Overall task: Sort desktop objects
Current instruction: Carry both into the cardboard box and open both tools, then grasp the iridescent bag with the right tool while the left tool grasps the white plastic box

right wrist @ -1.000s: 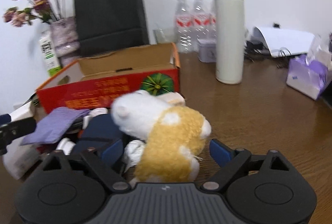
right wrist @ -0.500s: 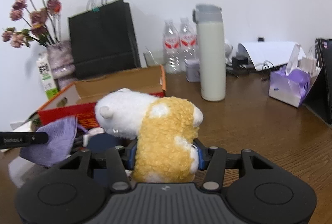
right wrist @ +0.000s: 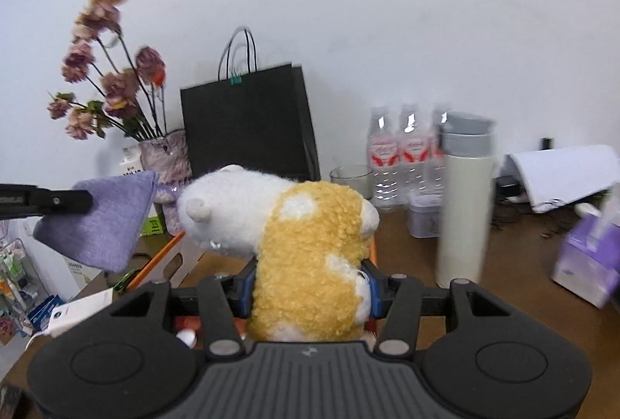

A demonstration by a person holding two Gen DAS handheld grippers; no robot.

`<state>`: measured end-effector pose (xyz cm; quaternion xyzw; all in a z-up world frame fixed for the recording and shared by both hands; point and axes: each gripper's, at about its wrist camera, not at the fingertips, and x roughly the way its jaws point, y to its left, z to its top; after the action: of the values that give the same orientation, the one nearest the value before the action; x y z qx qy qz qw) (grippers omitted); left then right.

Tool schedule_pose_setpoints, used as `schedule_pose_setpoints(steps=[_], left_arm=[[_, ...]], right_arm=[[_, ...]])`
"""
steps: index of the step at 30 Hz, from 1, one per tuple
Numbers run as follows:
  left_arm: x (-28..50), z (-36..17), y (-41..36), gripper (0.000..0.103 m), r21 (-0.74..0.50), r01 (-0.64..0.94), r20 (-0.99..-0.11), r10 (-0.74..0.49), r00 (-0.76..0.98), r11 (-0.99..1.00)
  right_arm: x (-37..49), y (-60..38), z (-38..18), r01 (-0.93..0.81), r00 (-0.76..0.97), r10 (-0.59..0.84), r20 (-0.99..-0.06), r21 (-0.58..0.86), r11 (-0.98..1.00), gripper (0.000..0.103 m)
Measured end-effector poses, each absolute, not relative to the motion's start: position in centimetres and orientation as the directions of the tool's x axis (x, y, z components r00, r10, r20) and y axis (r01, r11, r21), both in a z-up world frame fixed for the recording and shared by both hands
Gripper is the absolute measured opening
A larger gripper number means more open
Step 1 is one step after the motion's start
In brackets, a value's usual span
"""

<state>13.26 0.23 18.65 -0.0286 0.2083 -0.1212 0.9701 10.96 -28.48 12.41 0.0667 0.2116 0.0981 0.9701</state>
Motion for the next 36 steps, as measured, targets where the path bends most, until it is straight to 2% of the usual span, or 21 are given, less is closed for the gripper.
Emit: schedule_pose_setpoints(steps=[4,7,9,13,14,15,16,17,19,22,24,25,29,31,34,36], left_arm=[[21.4,15.9,0.3,0.006,-0.073,0.281,-0.505,-0.278,0.817,0.957],[27.3,12.5,0.1,0.006,-0.015,0.268,-0.603,-0.223,0.766,0.963],[30.5,10.5,-0.2,0.006,0.033,0.256,-0.638,-0.177,0.75,0.966],[34.6,7.0,-0.8,0.01,0.083,0.25,-0.713,-0.118,0.692,0.965],[34.8,6.3,-0.8,0.014,0.09,0.251,-0.726,-0.109,0.679,0.964],[35.1,5.6,-0.7,0.027,0.104,0.246,-0.739,-0.091,0.667,0.964],[35.3,5.3,-0.7,0.037,0.113,0.247,-0.754,-0.079,0.652,0.962],[35.3,5.3,-0.5,0.039,0.103,0.254,-0.758,-0.089,0.646,0.962],[34.6,6.7,-0.4,0.05,0.079,0.276,-0.742,-0.128,0.658,0.958],[33.1,9.8,-0.4,0.068,0.106,0.269,-0.701,-0.12,0.703,0.957],[31.6,12.2,-0.1,0.075,0.106,0.255,-0.685,-0.116,0.72,0.961],[30.9,13.1,0.1,0.084,0.097,0.236,-0.68,-0.109,0.725,0.967],[24.5,15.2,1.3,0.102,0.069,0.121,-0.616,-0.053,0.786,0.99],[19.7,14.7,1.6,0.103,-0.01,0.126,-0.57,-0.11,0.814,0.992],[13.2,12.3,0.8,0.103,-0.025,0.116,-0.555,-0.11,0.824,0.993],[8.2,10.5,0.2,0.103,-0.033,0.103,-0.518,-0.106,0.849,0.994]], right_arm=[[20.7,-27.3,11.6,-0.145,0.824,0.207,-0.528,0.157,0.977,0.05],[27.1,-25.9,9.4,-0.124,0.754,0.179,-0.633,0.13,0.984,0.05],[30.4,-24.7,7.9,-0.133,0.708,0.176,-0.684,0.115,0.984,0.05],[35.4,-22.5,5.4,-0.116,0.654,0.105,-0.749,0.037,0.993,0.05],[36.3,-22.3,5.0,-0.107,0.64,0.088,-0.763,0.024,0.994,0.051],[37.2,-22.0,4.4,-0.107,0.625,0.075,-0.777,0.01,0.994,0.055],[37.9,-21.7,3.9,-0.102,0.614,0.058,-0.787,-0.006,0.995,0.062],[38.2,-21.5,3.6,-0.086,0.619,0.014,-0.785,-0.05,0.995,0.068],[38.5,-21.0,3.7,-0.07,0.632,-0.032,-0.774,-0.098,0.993,0.081],[37.9,-21.1,4.9,-0.093,0.657,-0.004,-0.754,-0.086,0.992,0.081],[36.6,-21.6,6.8,-0.09,0.68,0.021,-0.733,-0.055,0.994,0.081],[36.0,-21.9,7.8,-0.098,0.693,0.038,-0.72,-0.041,0.994,0.081],[31.0,-22.5,11.2,-0.132,0.747,0.102,-0.657,0.003,0.991,0.09],[27.0,-23.1,11.7,-0.16,0.767,0.158,-0.622,0.052,0.986,0.09],[21.0,-24.1,10.7,-0.207,0.767,0.238,-0.596,0.121,0.971,0.09],[16.8,-24.5,9.8,-0.201,0.776,0.24,-0.583,0.132,0.971,0.09]])
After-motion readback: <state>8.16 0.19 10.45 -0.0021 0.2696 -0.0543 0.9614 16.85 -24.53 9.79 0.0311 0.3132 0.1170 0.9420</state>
